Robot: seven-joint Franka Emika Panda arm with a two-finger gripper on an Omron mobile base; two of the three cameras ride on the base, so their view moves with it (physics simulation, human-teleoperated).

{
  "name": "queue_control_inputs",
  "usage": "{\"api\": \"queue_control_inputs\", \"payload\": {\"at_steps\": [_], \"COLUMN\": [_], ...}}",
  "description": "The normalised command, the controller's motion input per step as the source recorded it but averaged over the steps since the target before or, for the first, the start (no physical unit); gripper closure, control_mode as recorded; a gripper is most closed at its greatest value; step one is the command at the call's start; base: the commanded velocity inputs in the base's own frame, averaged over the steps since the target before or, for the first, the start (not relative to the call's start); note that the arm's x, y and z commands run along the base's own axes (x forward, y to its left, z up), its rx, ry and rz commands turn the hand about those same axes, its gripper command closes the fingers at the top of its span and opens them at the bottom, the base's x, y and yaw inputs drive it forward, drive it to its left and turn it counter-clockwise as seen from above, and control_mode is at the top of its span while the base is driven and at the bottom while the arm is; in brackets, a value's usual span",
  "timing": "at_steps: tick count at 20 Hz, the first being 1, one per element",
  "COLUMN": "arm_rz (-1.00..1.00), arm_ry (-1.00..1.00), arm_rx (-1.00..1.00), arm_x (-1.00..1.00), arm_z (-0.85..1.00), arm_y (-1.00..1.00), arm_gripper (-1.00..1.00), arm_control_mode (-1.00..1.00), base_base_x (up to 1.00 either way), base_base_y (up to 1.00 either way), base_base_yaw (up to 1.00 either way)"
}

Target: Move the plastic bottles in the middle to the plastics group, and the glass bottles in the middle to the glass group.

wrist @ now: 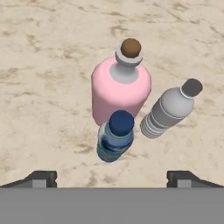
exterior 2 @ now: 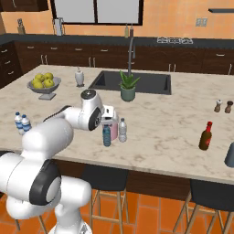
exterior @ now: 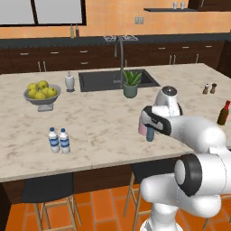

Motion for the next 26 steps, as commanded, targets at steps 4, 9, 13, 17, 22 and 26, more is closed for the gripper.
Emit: {"api": "queue_control_inputs", "payload": {"at_steps": [4,9,13,17,22,26], "arm_rz": [0.0,0.02,0.03,0.02,0.04,0.02], "arm_ry": [0.01,0.04,0.0,0.0,-0.04,-0.01], "arm_rx": [0.0,0.01,0.0,0.0,0.0,0.0], "arm_x": [0.26,0.28,0.17,0.03,0.1,0.11], "arm_z": [-0.16,-0.26,-0.16,-0.15,-0.13,-0.06], "arm_y": [-0.08,0.0,0.0,0.0,0.0,-0.03], "arm_gripper": [-1.0,-1.0,-1.0,-1.0,-1.0,-1.0], "arm_control_mode": [-1.0,-1.0,-1.0,-1.0,-1.0,-1.0], "base_base_x": [0.0,0.0,0.0,0.0,0.0,0.0], "base_base_y": [0.0,0.0,0.0,0.0,0.0,0.0], "base_base_yaw": [0.0,0.0,0.0,0.0,0.0,0.0]}}
